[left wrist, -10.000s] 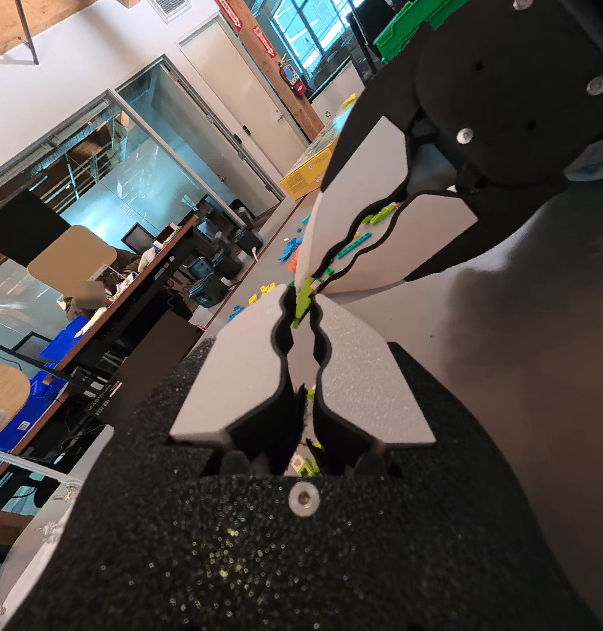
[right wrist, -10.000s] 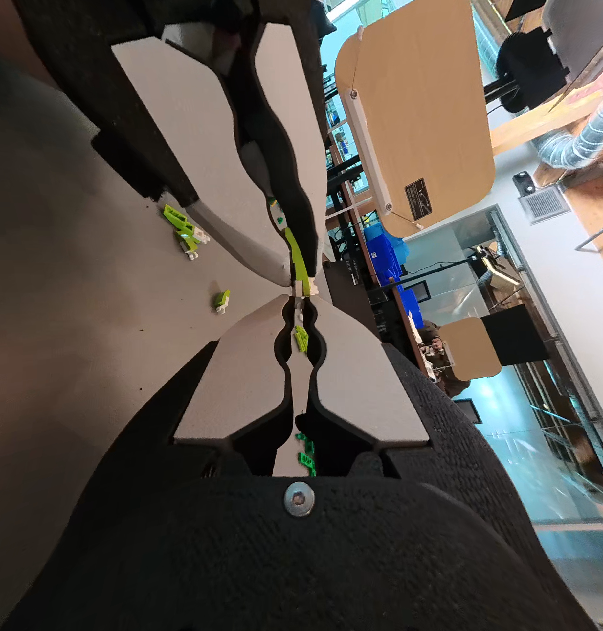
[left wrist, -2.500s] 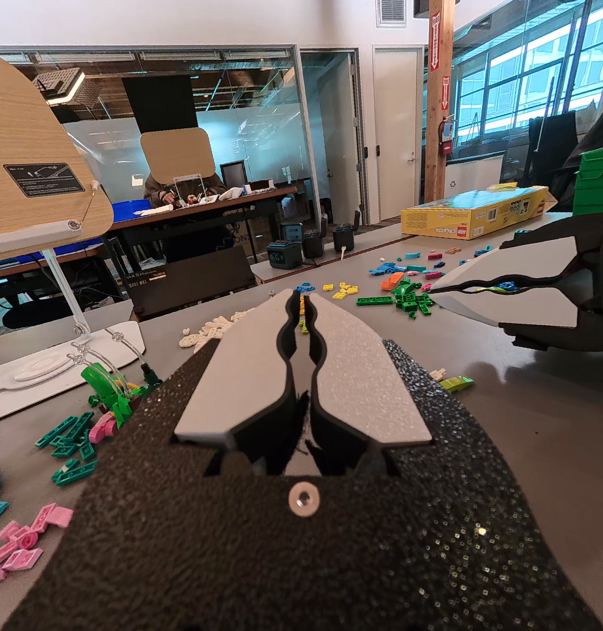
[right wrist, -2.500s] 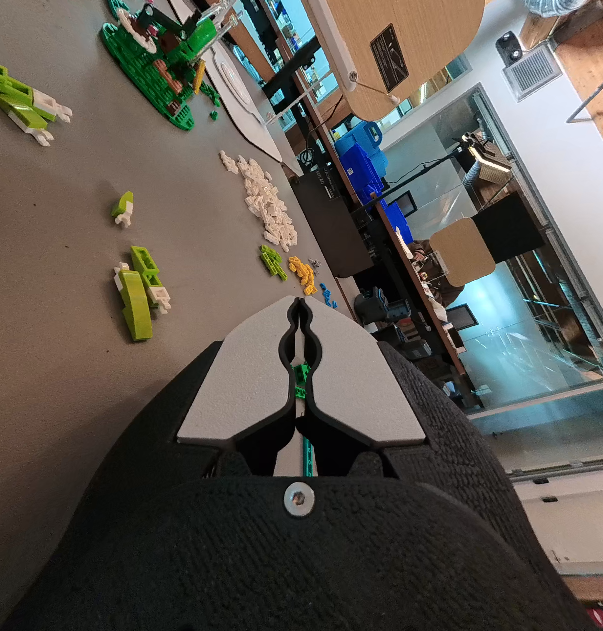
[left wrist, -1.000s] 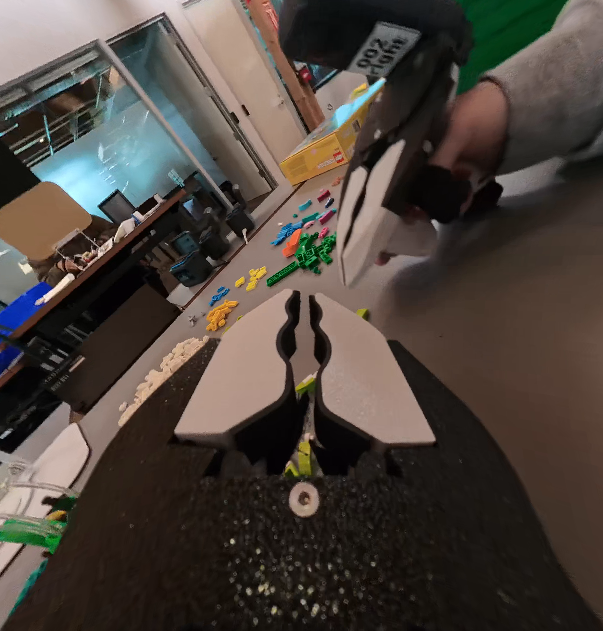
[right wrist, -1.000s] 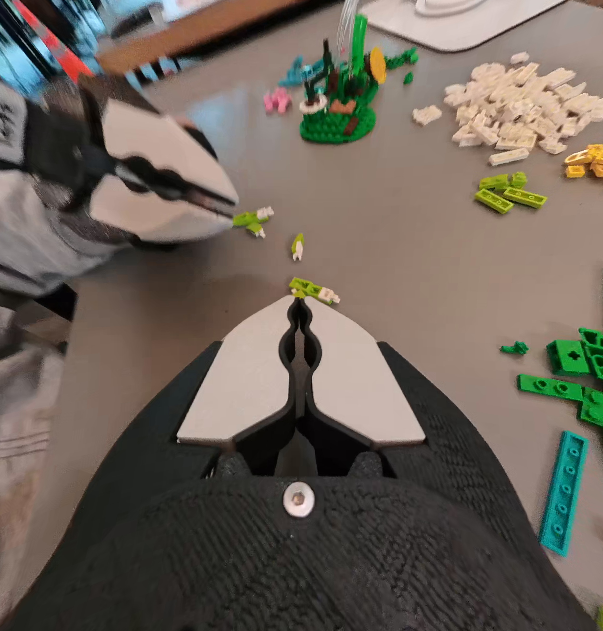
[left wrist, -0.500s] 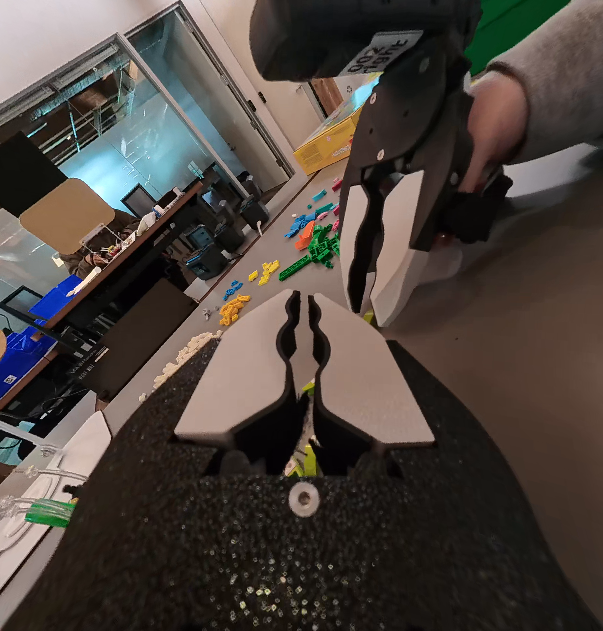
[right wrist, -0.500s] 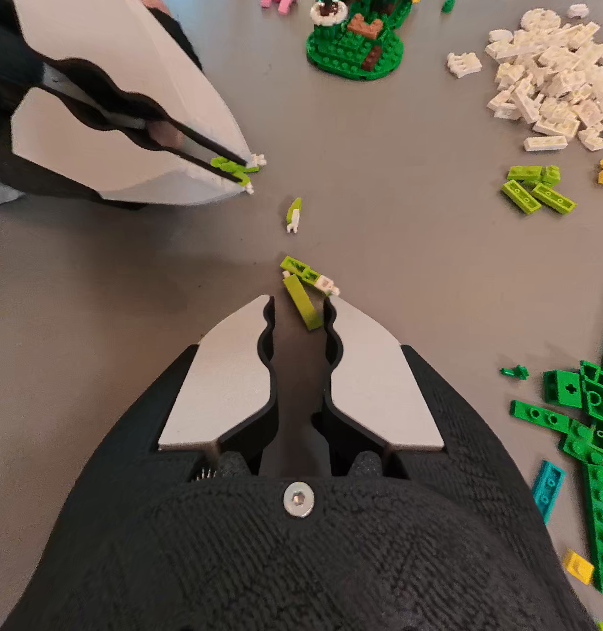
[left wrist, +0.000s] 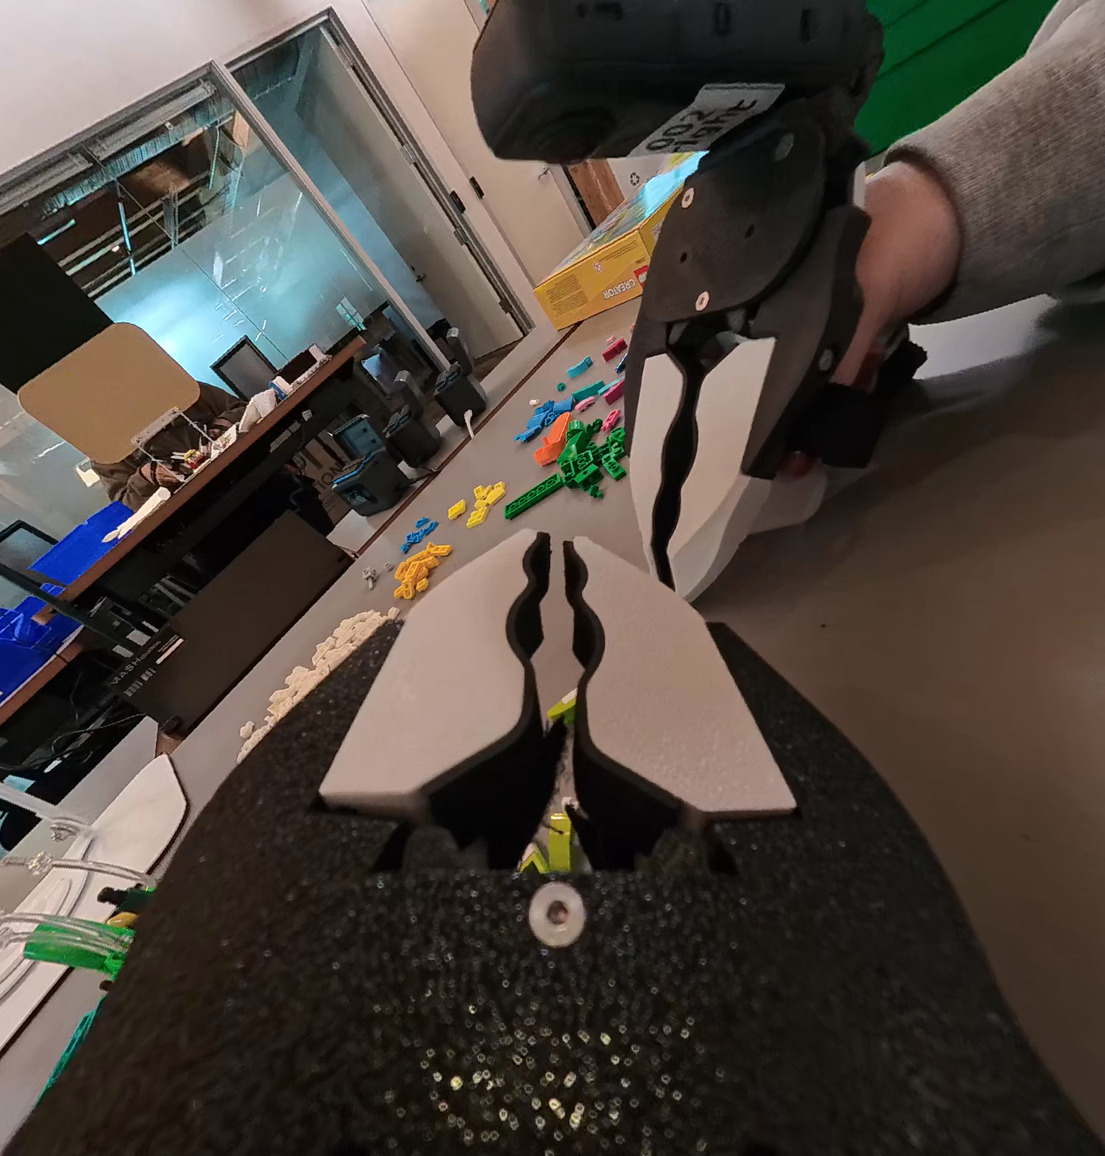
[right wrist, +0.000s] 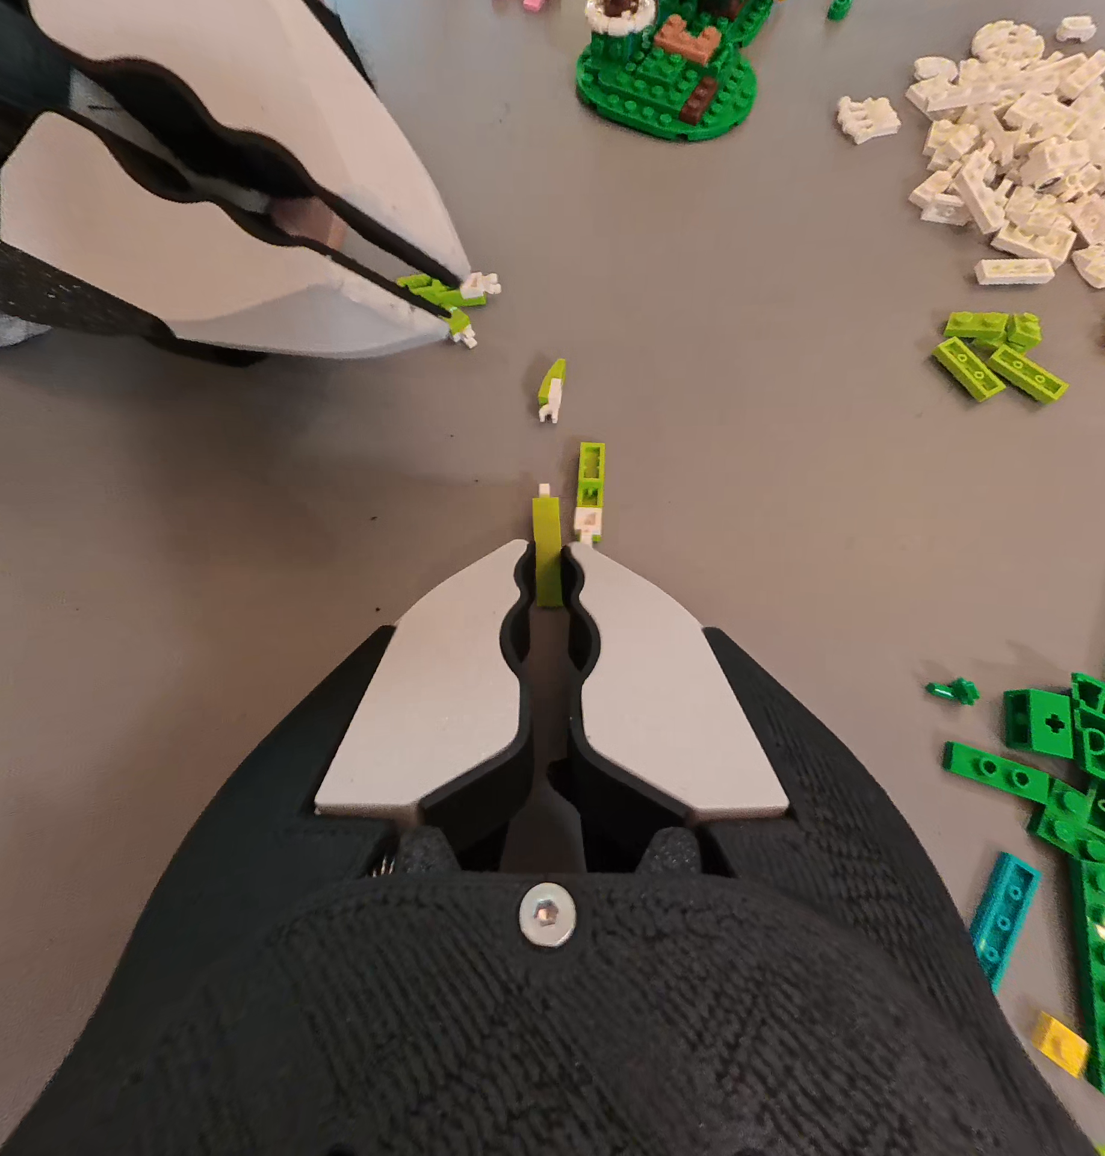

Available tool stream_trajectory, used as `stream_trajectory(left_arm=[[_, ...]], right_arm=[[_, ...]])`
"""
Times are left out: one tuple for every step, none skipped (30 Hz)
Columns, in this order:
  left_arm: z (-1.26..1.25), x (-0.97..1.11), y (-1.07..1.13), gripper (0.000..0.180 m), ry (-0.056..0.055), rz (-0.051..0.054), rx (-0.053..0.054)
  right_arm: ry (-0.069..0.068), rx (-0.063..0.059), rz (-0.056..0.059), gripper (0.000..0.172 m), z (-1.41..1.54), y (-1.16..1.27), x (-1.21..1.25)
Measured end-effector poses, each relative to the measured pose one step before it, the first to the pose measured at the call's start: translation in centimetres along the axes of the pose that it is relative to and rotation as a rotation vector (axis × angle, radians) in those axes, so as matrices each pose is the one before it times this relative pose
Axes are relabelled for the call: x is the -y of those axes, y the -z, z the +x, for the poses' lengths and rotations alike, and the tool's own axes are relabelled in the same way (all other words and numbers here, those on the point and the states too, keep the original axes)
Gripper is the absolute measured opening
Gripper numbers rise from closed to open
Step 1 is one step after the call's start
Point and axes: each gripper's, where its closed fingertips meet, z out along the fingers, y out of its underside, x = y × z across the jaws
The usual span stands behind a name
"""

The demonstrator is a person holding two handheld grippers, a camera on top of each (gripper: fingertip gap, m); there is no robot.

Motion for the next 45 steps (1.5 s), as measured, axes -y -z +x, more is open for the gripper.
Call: stream_trajectory(left_arm=[[0.019, -0.030, -0.022, 0.005, 0.0018, -0.0030, -0.0029], [0.016, -0.012, 0.000, 0.005, 0.0054, -0.0009, -0.0040], [0.003, 0.059, 0.040, 0.005, 0.0091, 0.0042, -0.0066], [0.001, 0.154, 0.096, 0.005, 0.0179, 0.0113, -0.0102], [0.118, 0.558, 0.233, 0.004, 0.0394, 0.0363, -0.0242], [0.306, 1.078, 0.401, 0.003, 0.0642, 0.0731, -0.0432], [0.263, 1.179, 0.441, 0.003, 0.0793, 0.0821, -0.0442], [0.075, 0.845, 0.350, 0.003, 0.0774, 0.0607, -0.0315], [-0.329, 0.404, 0.220, 0.003, 0.0676, 0.0314, -0.0031], [-0.530, 0.138, 0.123, 0.003, 0.0520, 0.0121, 0.0092], [-0.367, 0.032, 0.060, 0.004, 0.0409, 0.0043, -0.0004], [-0.159, -0.022, -0.008, 0.004, 0.0358, -0.0013, -0.0115], [-0.048, -0.046, -0.029, 0.008, 0.0334, -0.0041, -0.0133], [0.085, -0.045, -0.069, 0.011, 0.0348, -0.0038, -0.0173], [0.226, -0.038, -0.074, 0.014, 0.0363, -0.0029, -0.0234], [0.334, -0.042, -0.108, 0.018, 0.0276, -0.0028, -0.0284], [0.246, -0.049, -0.110, 0.021, 0.0176, -0.0032, -0.0196], [0.157, -0.053, -0.101, 0.022, 0.0105, -0.0034, -0.0107], [0.094, -0.059, -0.058, 0.022, 0.0022, -0.0046, -0.0061], [0.141, -0.035, -0.031, 0.021, -0.0005, -0.0022, -0.0085], [0.302, -0.021, -0.015, 0.020, -0.0032, -0.0012, -0.0210], [0.319, -0.008, -0.023, 0.019, 0.0018, -0.0004, -0.0226], [0.265, -0.020, -0.053, 0.018, 0.0079, -0.0006, -0.0190], [0.168, -0.027, -0.071, 0.017, 0.0086, -0.0011, -0.0135], [0.032, -0.052, -0.053, 0.015, 0.0050, -0.0037, -0.0036], [0.024, -0.025, -0.027, 0.014, 0.0025, -0.0018, -0.0028], [0.053, -0.014, -0.013, 0.012, -0.0001, -0.0010, -0.0049], [0.060, 0.007, 0.002, 0.009, 0.0011, 0.0013, -0.0041], [0.113, 0.006, -0.014, 0.008, -0.0001, 0.0006, -0.0080], [0.090, -0.015, -0.034, 0.007, 0.0009, -0.0008, -0.0049], [0.097, -0.045, -0.040, 0.007, -0.0019, -0.0028, -0.0055], [0.062, -0.044, -0.038, 0.007, -0.0038, -0.0034, -0.0024], [0.061, -0.015, -0.033, 0.008, -0.0036, -0.0014, -0.0022], [0.166, 0.048, -0.035, 0.009, 0.0000, 0.0048, -0.0082], [0.167, 0.073, -0.029, 0.012, 0.0031, 0.0071, -0.0096], [0.076, 0.029, -0.003, 0.012, 0.0028, 0.0036, -0.0051], [-0.038, 0.033, 0.004, 0.010, 0.0047, 0.0028, 0.0010], [-0.049, 0.016, 0.014, 0.007, 0.0036, 0.0015, 0.0012], [0.034, 0.035, 0.038, 0.004, 0.0014, 0.0036, -0.0040], [-0.023, 0.039, 0.019, 0.004, 0.0015, 0.0033, 0.0005], [-0.015, 0.026, 0.019, 0.004, 0.0007, 0.0017, 0.0009], [-0.020, -0.001, -0.004, 0.004, 0.0003, 0.0007, 0.0017], [-0.035, -0.001, -0.010, 0.006, 0.0004, 0.0000, 0.0028], [-0.033, -0.001, -0.009, 0.008, 0.0007, -0.0001, 0.0021], [-0.037, -0.001, 0.003, 0.009, 0.0012, -0.0002, 0.0020]], right_arm=[[0.0043, 0.0159, 0.0146, 0.006, -0.213, 0.119, 0.150], [0.0056, 0.0207, 0.0254, 0.006, -0.266, 0.218, 0.274], [0.0076, 0.0275, 0.0367, 0.006, -0.364, 0.325, 0.397], [0.0083, 0.0298, 0.0452, 0.006, -0.406, 0.409, 0.495], [0.0080, 0.0285, 0.0511, 0.006, -0.388, 0.480, 0.553], [0.0055, 0.0221, 0.0535, 0.006, -0.295, 0.501, 0.579], [0.0023, 0.0153, 0.0511, 0.006, -0.190, 0.502, 0.561], [0.0006, 0.0139, 0.0459, 0.006, -0.150, 0.439, 0.506], [0.0002, 0.0130, 0.0406, 0.006, -0.148, 0.376, 0.444], [0.0012, 0.0102, 0.0383, 0.006, -0.117, 0.319, 0.443], [0.0033, 0.0073, 0.0399, 0.006, -0.087, 0.259, 0.478], [0.0057, 0.0060, 0.0416, 0.006, -0.103, 0.180, 0.524], [0.0083, 0.0062, 0.0393, 0.006, -0.144, 0.093, 0.497], [0.0123, 0.0063, 0.0329, 0.006, -0.210, 0.017, 0.418], [0.0163, 0.0032, 0.0281, 0.006, -0.217, -0.076, 0.366], [0.0167, 0.0047, 0.0254, 0.006, -0.281, -0.138, 0.333], [0.0112, 0.0083, 0.0226, 0.006, -0.314, -0.190, 0.298], [0.0036, 0.0099, 0.0206, 0.006, -0.324, -0.241, 0.257], [-0.0011, 0.0100, 0.0188, 0.006, -0.304, -0.258, 0.224], [-0.0003, 0.0070, 0.0165, 0.006, -0.247, -0.247, 0.192], [0.0046, 0.0002, 0.0129, 0.006, -0.147, -0.196, 0.163], [0.0078, -0.0012, 0.0058, 0.006, -0.105, -0.146, 0.080], [0.0049, 0.0010, -0.0009, 0.005, -0.088, -0.086, -0.025], [-0.0005, 0.0024, -0.0014, 0.006, -0.054, -0.056, -0.050], [-0.0038, 0.0023, 0.0024, 0.006, -0.028, -0.024, 0.001], [-0.0048, 0.0024, 0.0064, 0.006, -0.020, 0.004, 0.086], [-0.0048, 0.0013, 0.0090, 0.006, -0.007, 0.017, 0.121], [-0.0044, 0.0020, 0.0075, 0.006, -0.016, 0.018, 0.103], [-0.0033, 0.0015, 0.0049, 0.005, -0.012, -0.002, 0.067], [-0.0005, 0.0001, 0.0038, 0.006, -0.010, -0.005, 0.050], [0.0009, 0.0004, 0.0026, 0.006, -0.018, -0.013, 0.033], [-0.0002, 0.0030, 0.0000, 0.005, -0.048, -0.028, -0.012], [-0.0009, 0.0023, -0.0009, 0.005, -0.049, -0.040, -0.035], [0.0004, 0.0014, -0.0011, 0.005, -0.030, -0.049, -0.039], [0.0005, 0.0025, 0.0004, 0.005, -0.059, -0.035, -0.008], [-0.0004, 0.0020, 0.0026, 0.005, -0.036, -0.006, 0.035], [-0.0007, 0.0014, 0.0026, 0.005, -0.018, 0.000, 0.046], [-0.0013, 0.0016, 0.0007, 0.005, -0.015, 0.012, 0.001], [-0.0013, 0.0009, -0.0005, 0.005, -0.004, -0.010, -0.027], [-0.0003, 0.0004, -0.0011, 0.005, -0.004, -0.023, -0.027], [0.0009, 0.0009, -0.0017, 0.005, -0.022, -0.014, -0.034], [0.0014, 0.0017, -0.0012, 0.005, -0.042, -0.025, -0.018], [0.0009, 0.0019, -0.0003, 0.005, -0.033, -0.014, -0.015], [0.0000, 0.0018, 0.0004, 0.005, -0.036, -0.010, 0.005], [-0.0008, 0.0012, 0.0000, 0.005, -0.015, -0.012, 0.000]])
